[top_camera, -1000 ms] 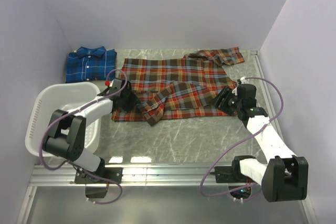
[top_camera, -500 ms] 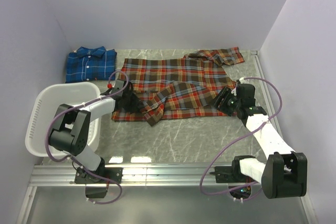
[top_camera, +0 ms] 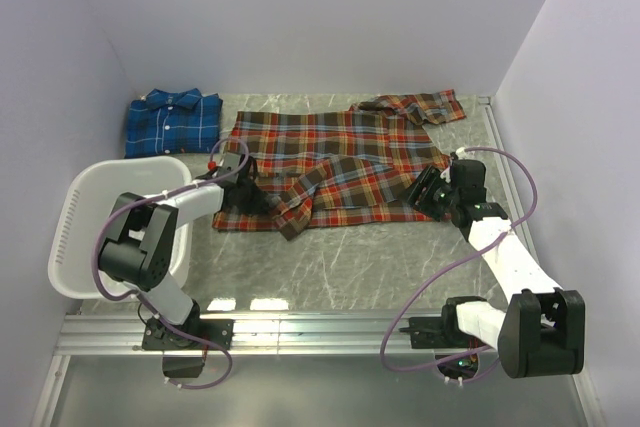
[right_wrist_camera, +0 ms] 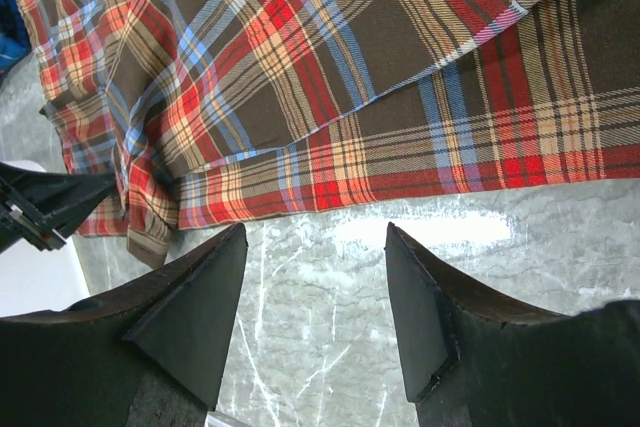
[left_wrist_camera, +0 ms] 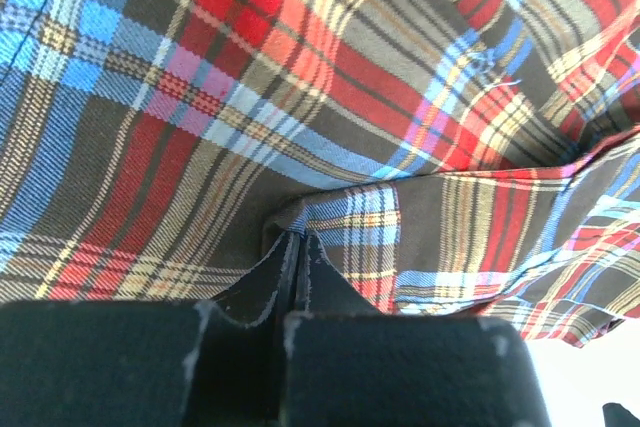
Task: Fold and stack the long sleeve shirts
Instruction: Fold the shirt
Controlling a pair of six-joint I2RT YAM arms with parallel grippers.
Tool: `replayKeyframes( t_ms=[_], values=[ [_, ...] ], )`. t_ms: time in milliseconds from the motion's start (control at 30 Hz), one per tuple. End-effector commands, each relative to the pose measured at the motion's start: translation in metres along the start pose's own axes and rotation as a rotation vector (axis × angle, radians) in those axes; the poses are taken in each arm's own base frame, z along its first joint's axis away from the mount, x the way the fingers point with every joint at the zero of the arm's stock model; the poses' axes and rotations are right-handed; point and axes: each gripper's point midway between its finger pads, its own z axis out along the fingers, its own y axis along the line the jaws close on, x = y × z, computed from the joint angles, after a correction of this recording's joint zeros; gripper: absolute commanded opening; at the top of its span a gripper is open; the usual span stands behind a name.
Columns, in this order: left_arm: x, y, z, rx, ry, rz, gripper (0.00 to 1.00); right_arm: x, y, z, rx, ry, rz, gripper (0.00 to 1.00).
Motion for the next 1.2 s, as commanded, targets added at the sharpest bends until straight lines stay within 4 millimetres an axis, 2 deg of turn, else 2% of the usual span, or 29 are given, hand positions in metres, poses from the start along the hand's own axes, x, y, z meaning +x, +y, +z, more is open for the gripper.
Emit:
replayKeyframes(
  t_ms=[0, 33, 167, 233, 267, 333, 367, 533, 767, 900, 1000, 1033, 1100, 1133, 1167],
  values=[
    [-0.019, -0.027, -0.016, 0.048, -0.065, 0.034, 0.0, -0.01, 0.007, 0.001, -0.018, -0.037, -0.029, 0.65],
    [-0.02, -0.03, -0.019, 0.055, -0.068, 0.053, 0.01, -0.009, 0.005, 0.001, -0.012, -0.036, -0.028, 0.65],
    [-0.046, -0.041, -0.036, 0.024, -0.167, 0.117, 0.01, -0.01, 0.005, 0.001, -0.008, -0.043, -0.029, 0.65],
    [-0.057, -0.04, -0.039, -0.012, -0.208, 0.17, 0.0, -0.01, 0.005, 0.001, -0.008, -0.041, -0.03, 0.65],
    [-0.065, -0.046, -0.043, -0.014, -0.231, 0.183, 0.0, -0.01, 0.005, 0.001, -0.008, -0.041, -0.033, 0.65],
    [-0.071, -0.034, -0.041, -0.093, -0.249, 0.23, 0.01, -0.011, 0.005, 0.001, -0.008, -0.041, -0.033, 0.65],
    [-0.076, -0.036, -0.043, -0.103, -0.262, 0.243, 0.01, -0.01, 0.004, 0.001, -0.006, -0.04, -0.035, 0.65],
    [-0.087, -0.018, -0.038, -0.243, -0.277, 0.33, 0.0, -0.012, 0.002, 0.0, 0.006, -0.047, -0.04, 0.65],
    [-0.1, -0.016, -0.027, -0.304, -0.302, 0.395, 0.05, -0.011, 0.003, 0.001, 0.0, -0.043, -0.042, 0.65],
    [-0.104, -0.017, -0.017, -0.321, -0.303, 0.413, 0.15, -0.011, 0.0, 0.002, 0.016, -0.048, -0.047, 0.65],
    [-0.11, -0.023, -0.02, -0.325, -0.319, 0.421, 0.25, -0.014, 0.001, 0.002, 0.016, -0.049, -0.042, 0.65],
    [-0.112, -0.024, -0.023, -0.33, -0.324, 0.428, 0.37, -0.015, 0.003, 0.002, 0.012, -0.052, -0.037, 0.65],
    [-0.118, -0.033, -0.035, -0.316, -0.345, 0.432, 0.5, -0.022, 0.008, 0.001, 0.0, -0.072, -0.04, 0.65],
    [-0.121, -0.036, -0.04, -0.313, -0.358, 0.432, 0.62, -0.025, 0.011, 0.0, -0.007, -0.079, -0.043, 0.65],
    [-0.124, -0.042, -0.047, -0.3, -0.371, 0.43, 0.67, -0.029, 0.013, 0.001, -0.014, -0.086, -0.043, 0.65]
  ],
)
